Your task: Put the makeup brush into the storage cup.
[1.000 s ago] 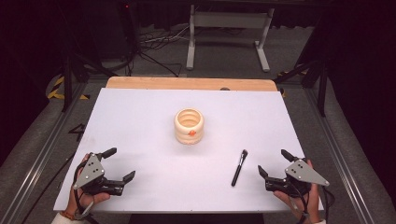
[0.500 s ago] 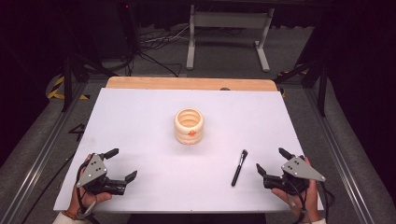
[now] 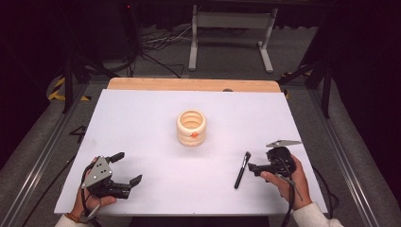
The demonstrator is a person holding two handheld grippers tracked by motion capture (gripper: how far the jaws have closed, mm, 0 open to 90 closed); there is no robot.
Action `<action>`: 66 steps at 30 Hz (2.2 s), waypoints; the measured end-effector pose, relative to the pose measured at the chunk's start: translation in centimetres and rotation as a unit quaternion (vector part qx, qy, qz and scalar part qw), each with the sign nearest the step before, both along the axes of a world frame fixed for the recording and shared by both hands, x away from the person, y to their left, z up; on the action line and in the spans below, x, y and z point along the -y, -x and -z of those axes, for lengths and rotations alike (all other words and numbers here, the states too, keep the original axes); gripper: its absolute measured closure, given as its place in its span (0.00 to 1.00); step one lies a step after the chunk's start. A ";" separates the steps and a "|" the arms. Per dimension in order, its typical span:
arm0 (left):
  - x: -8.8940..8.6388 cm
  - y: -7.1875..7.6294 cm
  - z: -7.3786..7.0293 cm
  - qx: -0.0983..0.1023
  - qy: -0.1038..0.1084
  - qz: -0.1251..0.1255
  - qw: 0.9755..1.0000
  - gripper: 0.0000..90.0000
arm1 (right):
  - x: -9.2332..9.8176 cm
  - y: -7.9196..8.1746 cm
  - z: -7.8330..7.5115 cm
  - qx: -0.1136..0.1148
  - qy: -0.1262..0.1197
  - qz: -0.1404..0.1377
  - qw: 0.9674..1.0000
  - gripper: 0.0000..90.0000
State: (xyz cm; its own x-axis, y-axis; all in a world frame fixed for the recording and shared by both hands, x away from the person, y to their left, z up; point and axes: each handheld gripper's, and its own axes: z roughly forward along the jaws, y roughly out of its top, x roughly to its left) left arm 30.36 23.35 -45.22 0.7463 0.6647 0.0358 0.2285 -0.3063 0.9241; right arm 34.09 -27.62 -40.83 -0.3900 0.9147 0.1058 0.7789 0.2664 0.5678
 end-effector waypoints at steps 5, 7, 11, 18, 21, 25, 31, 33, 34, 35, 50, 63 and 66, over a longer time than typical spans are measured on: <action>0.2 0.0 0.0 -0.005 -0.002 0.011 1.000 0.04 | -1.7 -1.4 0.8 -0.076 0.032 0.015 0.997 0.20; 0.2 0.1 0.1 -0.005 0.000 0.014 1.000 0.04 | -2.3 -1.6 0.8 -0.087 0.035 0.018 0.995 0.21; 0.1 0.1 0.0 -0.004 0.000 0.018 1.000 0.04 | -3.3 -2.4 0.6 -0.110 0.035 0.027 0.993 0.24; 0.0 0.3 0.0 -0.005 0.004 0.022 1.000 0.05 | -4.3 -3.6 1.6 -0.142 0.065 0.048 0.987 0.37; 0.1 0.2 0.0 -0.007 0.001 0.025 1.000 0.05 | -4.9 -4.1 1.4 -0.142 0.115 0.046 0.982 0.61; 0.1 0.2 0.1 -0.008 -0.002 0.028 1.000 0.05 | -5.2 -4.2 1.3 -0.142 0.132 0.023 0.981 0.78; 0.2 0.1 0.2 -0.014 -0.003 0.032 0.999 0.05 | -5.0 -4.4 1.3 -0.142 0.125 -0.004 0.982 0.87; 0.2 0.1 0.1 -0.013 -0.003 0.030 0.999 0.05 | -4.9 -4.3 1.2 -0.137 0.125 -0.014 0.983 0.87; 0.2 0.1 0.1 -0.013 -0.002 0.030 0.999 0.05 | -4.9 -4.3 1.3 -0.133 0.126 -0.016 0.983 0.87; 0.2 0.1 0.1 -0.013 -0.001 0.029 0.999 0.05 | -4.8 -4.2 1.3 -0.130 0.124 -0.022 0.984 0.88; 0.0 0.1 0.0 -0.004 0.007 0.019 1.000 0.05 | -3.5 -2.0 0.1 -0.030 0.057 -0.046 0.997 0.89; -0.1 0.0 0.0 -0.005 0.011 0.013 1.000 0.05 | -1.5 -0.9 -1.5 0.084 -0.009 -0.051 0.995 0.89; -0.2 0.0 0.0 -0.002 0.012 0.011 1.000 0.05 | -1.0 -0.6 -1.7 0.108 -0.026 -0.057 0.992 0.89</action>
